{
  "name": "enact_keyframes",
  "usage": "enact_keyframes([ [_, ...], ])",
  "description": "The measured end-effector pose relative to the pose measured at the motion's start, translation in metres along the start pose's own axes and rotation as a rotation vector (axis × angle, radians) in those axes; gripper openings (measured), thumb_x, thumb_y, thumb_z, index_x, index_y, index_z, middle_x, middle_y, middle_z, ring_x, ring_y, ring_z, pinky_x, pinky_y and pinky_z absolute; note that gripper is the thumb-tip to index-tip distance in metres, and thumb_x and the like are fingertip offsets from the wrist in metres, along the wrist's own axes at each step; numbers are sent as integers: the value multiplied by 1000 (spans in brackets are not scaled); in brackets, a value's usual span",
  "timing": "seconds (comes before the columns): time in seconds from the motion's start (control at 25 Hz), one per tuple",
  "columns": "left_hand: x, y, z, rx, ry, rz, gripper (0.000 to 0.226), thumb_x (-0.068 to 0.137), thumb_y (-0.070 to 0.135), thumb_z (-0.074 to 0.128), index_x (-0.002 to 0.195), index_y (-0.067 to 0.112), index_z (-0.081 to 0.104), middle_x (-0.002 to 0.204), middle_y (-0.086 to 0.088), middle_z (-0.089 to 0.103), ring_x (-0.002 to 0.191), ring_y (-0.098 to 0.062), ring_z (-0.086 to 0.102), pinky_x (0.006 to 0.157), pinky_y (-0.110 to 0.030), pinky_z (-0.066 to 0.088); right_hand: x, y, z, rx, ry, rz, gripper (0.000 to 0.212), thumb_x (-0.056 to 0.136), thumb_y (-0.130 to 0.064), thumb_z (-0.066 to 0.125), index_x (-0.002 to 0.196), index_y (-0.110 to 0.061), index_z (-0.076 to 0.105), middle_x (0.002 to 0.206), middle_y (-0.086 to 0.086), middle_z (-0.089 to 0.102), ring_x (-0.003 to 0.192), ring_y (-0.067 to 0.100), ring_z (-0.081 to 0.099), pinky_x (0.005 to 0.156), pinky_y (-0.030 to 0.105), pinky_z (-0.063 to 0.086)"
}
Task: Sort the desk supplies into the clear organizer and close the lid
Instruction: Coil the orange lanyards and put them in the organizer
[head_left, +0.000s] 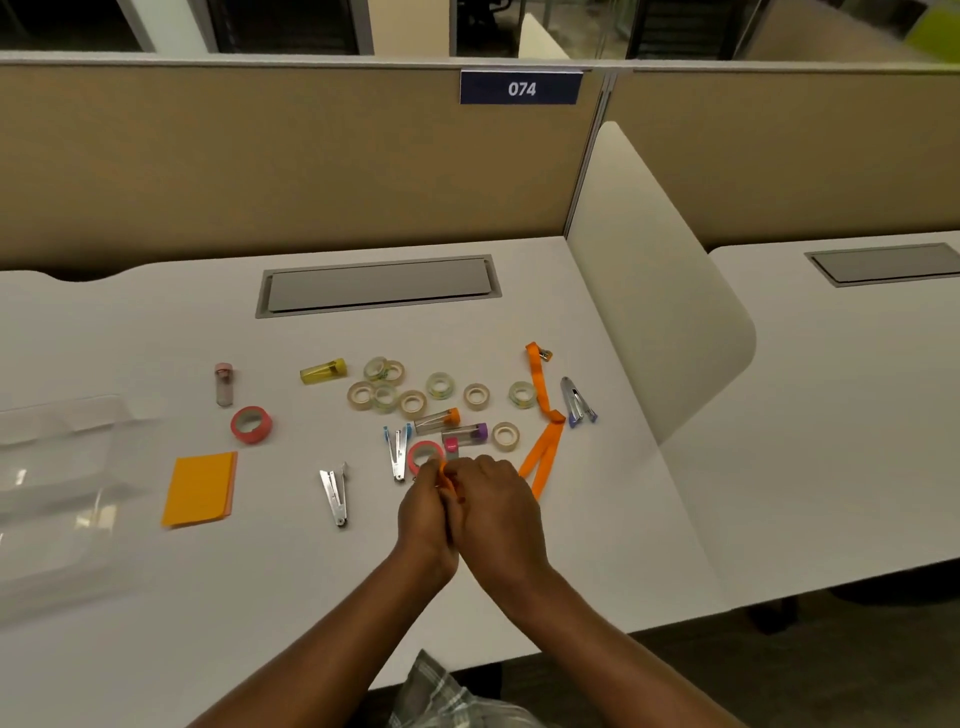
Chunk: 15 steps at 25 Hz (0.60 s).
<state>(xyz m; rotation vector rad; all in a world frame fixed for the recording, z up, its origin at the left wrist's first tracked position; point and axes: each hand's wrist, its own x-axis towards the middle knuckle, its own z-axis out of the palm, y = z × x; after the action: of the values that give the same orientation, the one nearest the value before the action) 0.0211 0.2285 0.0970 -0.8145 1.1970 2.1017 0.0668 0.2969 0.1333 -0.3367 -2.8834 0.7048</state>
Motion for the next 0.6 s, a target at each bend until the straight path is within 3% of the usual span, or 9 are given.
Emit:
enact_keyframes([
  [0.12,5,3,3,-80,-58,-34,26,88,32,68,99,9,70,76,-12,70,75,-25,71,71,-34,54,-5,5,4,71,78,-134,21,94,-21,58,105,-11,73,97,5,72,91,19,64,82,36,54],
  [0.24,9,12,4,-10,-114,16,21,82,20,73,95,10,62,78,-11,64,72,-22,65,66,-33,56,1,24,9,327,74,-183,16,92,-21,57,97,-14,70,93,1,65,88,14,58,76,25,49],
  [0.36,10,20,2,122,-54,92,8,90,15,68,95,10,64,69,-8,69,54,-17,61,47,-24,52,30,69,17,456,172,31,9,93,-20,58,97,-18,66,92,-1,65,85,15,62,68,23,50],
  [0.48,10,22,-6,199,-15,110,8,89,16,69,91,12,62,59,-4,59,44,-13,50,41,-21,42,62,125,30,271,-18,404,26,95,-25,58,120,-18,63,115,9,63,102,24,65,82,32,51],
  [0.6,8,20,-17,270,-7,99,15,87,22,73,84,16,59,56,-1,53,41,-11,41,41,-21,35,88,156,38,10,-152,467,43,98,-27,54,139,-18,46,131,14,52,113,32,62,89,38,50],
])
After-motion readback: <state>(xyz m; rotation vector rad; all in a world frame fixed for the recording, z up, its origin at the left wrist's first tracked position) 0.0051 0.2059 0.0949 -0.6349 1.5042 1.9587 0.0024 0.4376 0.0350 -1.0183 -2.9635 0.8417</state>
